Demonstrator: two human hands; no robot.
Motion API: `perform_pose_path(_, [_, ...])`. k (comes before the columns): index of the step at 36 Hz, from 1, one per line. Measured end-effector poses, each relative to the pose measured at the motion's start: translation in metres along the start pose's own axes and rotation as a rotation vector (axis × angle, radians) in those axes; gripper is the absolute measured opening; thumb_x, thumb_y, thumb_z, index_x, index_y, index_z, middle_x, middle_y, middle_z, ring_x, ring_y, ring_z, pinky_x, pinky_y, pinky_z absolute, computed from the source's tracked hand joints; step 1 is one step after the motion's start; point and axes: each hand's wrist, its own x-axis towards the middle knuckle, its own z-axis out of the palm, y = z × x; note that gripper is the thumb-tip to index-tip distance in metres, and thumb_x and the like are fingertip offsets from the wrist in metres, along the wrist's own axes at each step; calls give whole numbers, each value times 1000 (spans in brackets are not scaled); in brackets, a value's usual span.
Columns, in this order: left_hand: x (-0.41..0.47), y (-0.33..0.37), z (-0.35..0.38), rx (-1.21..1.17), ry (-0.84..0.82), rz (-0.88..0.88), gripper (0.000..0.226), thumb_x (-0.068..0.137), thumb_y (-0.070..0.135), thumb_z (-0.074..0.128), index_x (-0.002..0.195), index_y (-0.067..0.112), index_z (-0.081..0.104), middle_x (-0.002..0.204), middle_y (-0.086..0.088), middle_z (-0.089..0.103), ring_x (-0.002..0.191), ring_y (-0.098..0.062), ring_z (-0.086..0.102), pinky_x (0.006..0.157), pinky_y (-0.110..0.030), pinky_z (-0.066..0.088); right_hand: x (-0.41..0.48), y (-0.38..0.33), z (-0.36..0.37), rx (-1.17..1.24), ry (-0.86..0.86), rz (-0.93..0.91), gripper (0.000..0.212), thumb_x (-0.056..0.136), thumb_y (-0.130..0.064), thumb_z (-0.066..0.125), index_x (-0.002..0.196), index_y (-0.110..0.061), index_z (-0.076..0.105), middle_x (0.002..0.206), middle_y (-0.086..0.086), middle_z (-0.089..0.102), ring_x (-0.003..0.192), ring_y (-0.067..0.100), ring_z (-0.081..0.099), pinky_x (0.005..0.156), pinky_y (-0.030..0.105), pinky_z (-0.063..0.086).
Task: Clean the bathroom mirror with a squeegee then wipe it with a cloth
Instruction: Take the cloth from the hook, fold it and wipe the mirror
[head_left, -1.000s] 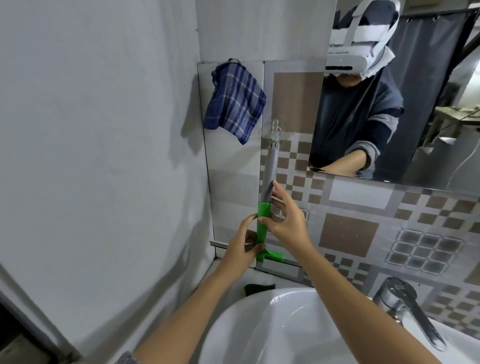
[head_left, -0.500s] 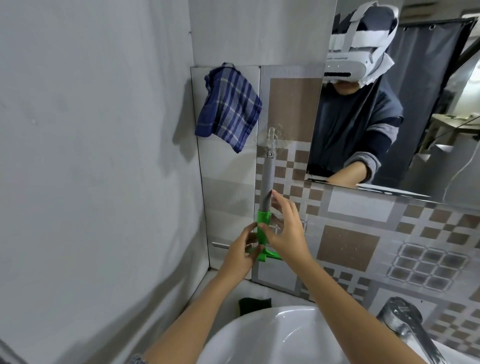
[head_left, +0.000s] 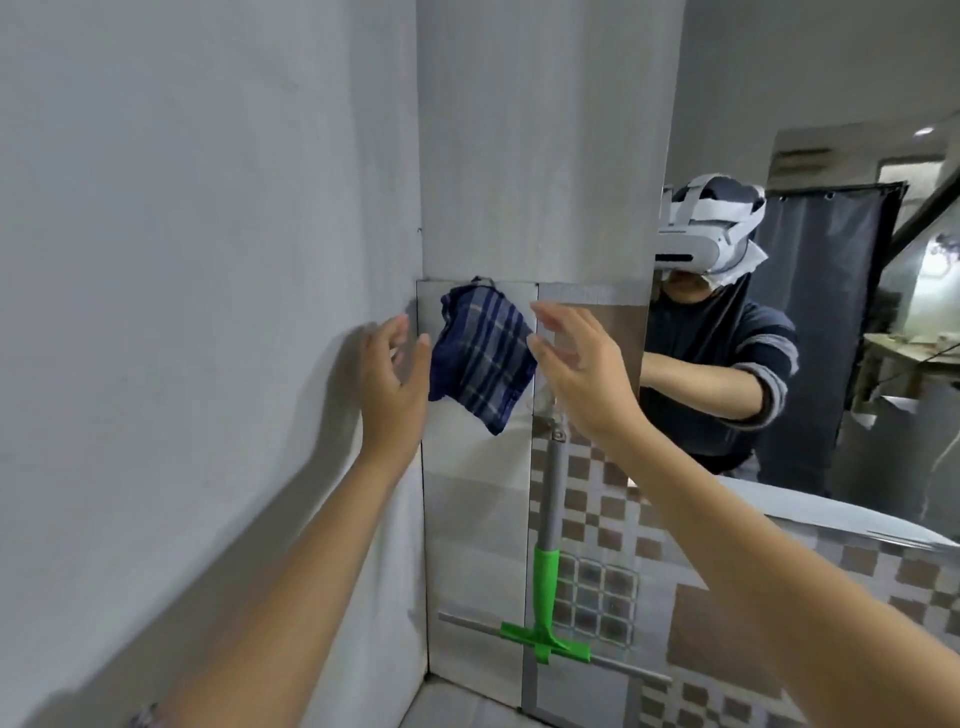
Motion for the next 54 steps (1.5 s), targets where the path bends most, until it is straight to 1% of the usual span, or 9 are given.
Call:
perform_pose_path(6, [40, 3, 18, 277, -237, 172, 40, 93, 33, 49, 131, 21, 42, 125, 7, 48, 109, -2, 43, 84, -5, 32, 40, 0, 21, -84, -39, 92, 38, 95, -27, 49, 132, -19, 49, 125, 4, 50, 116, 17, 49, 88, 24, 38])
perform_pose_path(13, [50, -11, 26, 200, -275, 189, 41, 92, 26, 52, 132, 23, 44, 131, 4, 41, 115, -7, 43, 96, -13, 37, 46, 8, 35, -125, 42, 80, 27, 94, -16, 51, 120, -20, 57, 104, 4, 60, 87, 12, 52, 60, 5, 37])
perform_pose_path(18, [54, -6, 24, 113, -257, 131, 37, 87, 20, 61, 121, 30, 52, 124, 6, 47, 111, -8, 49, 97, -23, 40, 51, -1, 32, -127, 106, 38, 25, 91, -10, 55, 115, -14, 62, 107, 7, 63, 94, 16, 56, 77, 19, 40])
perform_pose_path(24, [57, 8, 19, 8, -255, 63, 36, 81, 14, 68, 116, 16, 59, 118, -3, 52, 103, -11, 56, 93, -19, 46, 54, -26, 21, -212, 122, -62, 23, 90, -6, 56, 110, -10, 66, 102, 8, 61, 84, 11, 51, 69, -4, 36])
perform_pose_path(35, [30, 76, 15, -174, -360, 113, 39, 82, 29, 66, 119, 22, 56, 118, 3, 49, 103, -2, 53, 82, -9, 47, 22, -85, -43, -403, 221, -222, 21, 87, -4, 59, 105, -8, 69, 100, 7, 67, 86, 7, 52, 75, -7, 30])
perform_pose_path(38, [17, 92, 33, -225, -447, 91, 36, 81, 29, 67, 115, 29, 55, 120, 2, 52, 106, -12, 55, 86, -21, 49, 9, -86, -71, -460, 251, -212, 21, 86, -5, 59, 103, -10, 70, 99, 6, 67, 90, 14, 58, 86, 6, 38])
perform_pose_path(42, [-6, 112, 68, -264, -505, 116, 43, 79, 26, 69, 119, 19, 55, 120, -1, 52, 104, -9, 54, 80, -10, 49, -13, -79, -115, -510, 307, -187, 21, 85, -2, 60, 101, -10, 71, 100, 7, 67, 97, 23, 60, 92, 41, 48])
perform_pose_path(47, [-25, 135, 113, -210, -528, 231, 53, 77, 34, 68, 125, 17, 54, 120, -1, 51, 112, -10, 50, 99, -29, 44, -31, -72, -172, -515, 356, -135, 22, 85, 1, 61, 102, -9, 71, 98, 1, 66, 91, 10, 59, 84, 8, 42])
perform_pose_path(54, [-9, 190, 167, -147, -430, 451, 47, 80, 21, 68, 124, 11, 55, 121, 3, 52, 110, -4, 49, 95, -4, 34, -6, -67, -247, -548, 405, -184, 21, 87, -1, 59, 102, -10, 70, 93, -2, 62, 84, 7, 55, 79, 7, 41])
